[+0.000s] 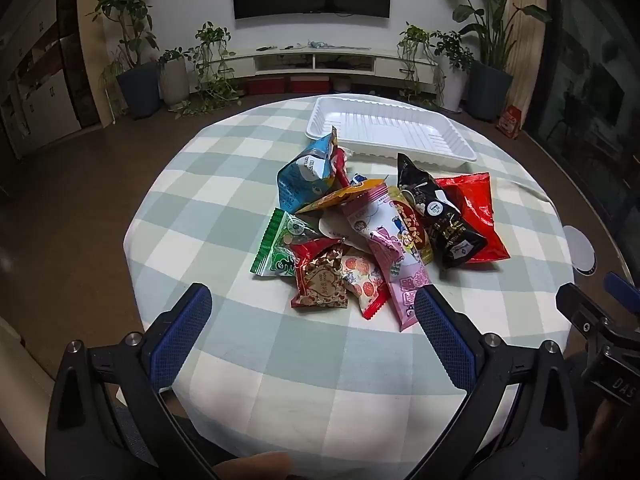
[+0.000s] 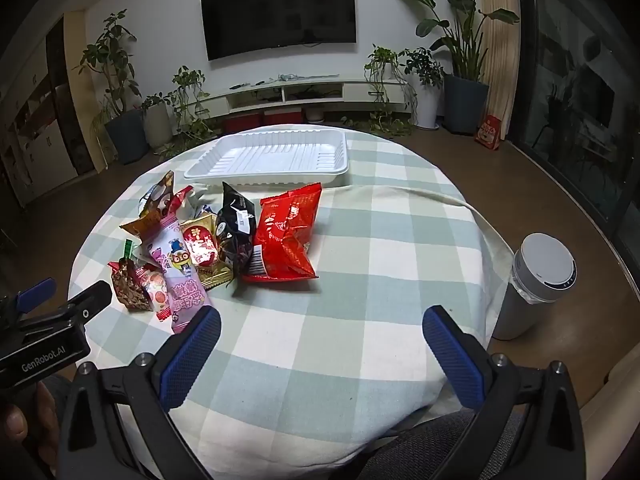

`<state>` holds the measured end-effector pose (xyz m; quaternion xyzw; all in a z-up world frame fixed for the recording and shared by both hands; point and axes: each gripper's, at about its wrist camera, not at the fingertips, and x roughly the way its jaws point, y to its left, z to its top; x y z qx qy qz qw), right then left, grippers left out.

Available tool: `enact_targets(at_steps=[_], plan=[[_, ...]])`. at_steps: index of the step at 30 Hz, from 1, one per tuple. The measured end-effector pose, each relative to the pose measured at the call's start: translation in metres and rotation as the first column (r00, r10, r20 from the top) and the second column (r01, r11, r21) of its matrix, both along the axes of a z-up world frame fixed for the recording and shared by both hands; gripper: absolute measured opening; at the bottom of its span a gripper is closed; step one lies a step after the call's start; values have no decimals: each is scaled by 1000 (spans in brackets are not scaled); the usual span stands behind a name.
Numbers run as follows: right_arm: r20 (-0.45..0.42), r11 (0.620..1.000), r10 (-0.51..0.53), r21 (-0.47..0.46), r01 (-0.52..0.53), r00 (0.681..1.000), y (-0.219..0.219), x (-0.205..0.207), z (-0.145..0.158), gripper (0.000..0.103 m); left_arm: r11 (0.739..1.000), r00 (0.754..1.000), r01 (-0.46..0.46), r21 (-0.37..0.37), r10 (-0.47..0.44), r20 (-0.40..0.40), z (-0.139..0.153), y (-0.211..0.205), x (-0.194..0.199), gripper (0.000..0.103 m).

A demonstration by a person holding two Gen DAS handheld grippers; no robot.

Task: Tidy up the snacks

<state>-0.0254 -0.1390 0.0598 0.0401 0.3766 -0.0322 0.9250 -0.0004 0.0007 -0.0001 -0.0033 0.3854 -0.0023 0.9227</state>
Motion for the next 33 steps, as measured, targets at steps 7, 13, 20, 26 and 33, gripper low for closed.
enact_targets(at_steps=[7, 13, 20, 26, 33], plan=[[-1, 1000, 1, -3, -1, 1000, 1, 0, -1, 103, 1000, 1000, -6, 2, 6, -3, 2, 2, -1, 103], [-4, 1000, 0, -5, 0, 1000, 0, 0, -2, 103, 1000, 1000, 9, 8, -9, -8, -2, -7, 1, 103], [-6, 1000, 1, -10, -1, 1000, 3, 0, -1, 103, 1000, 1000, 10, 5, -10, -7, -1, -6, 1, 103], [-7, 1000, 1, -10, -1, 1000, 3, -1, -2, 103, 1000, 1000, 12, 2, -12, -8, -2, -5, 0, 103], [-8, 1000, 1, -12, -1, 1000, 3, -1, -3, 103, 1000, 1000, 16, -3, -16, -11, -6, -7, -3, 103]])
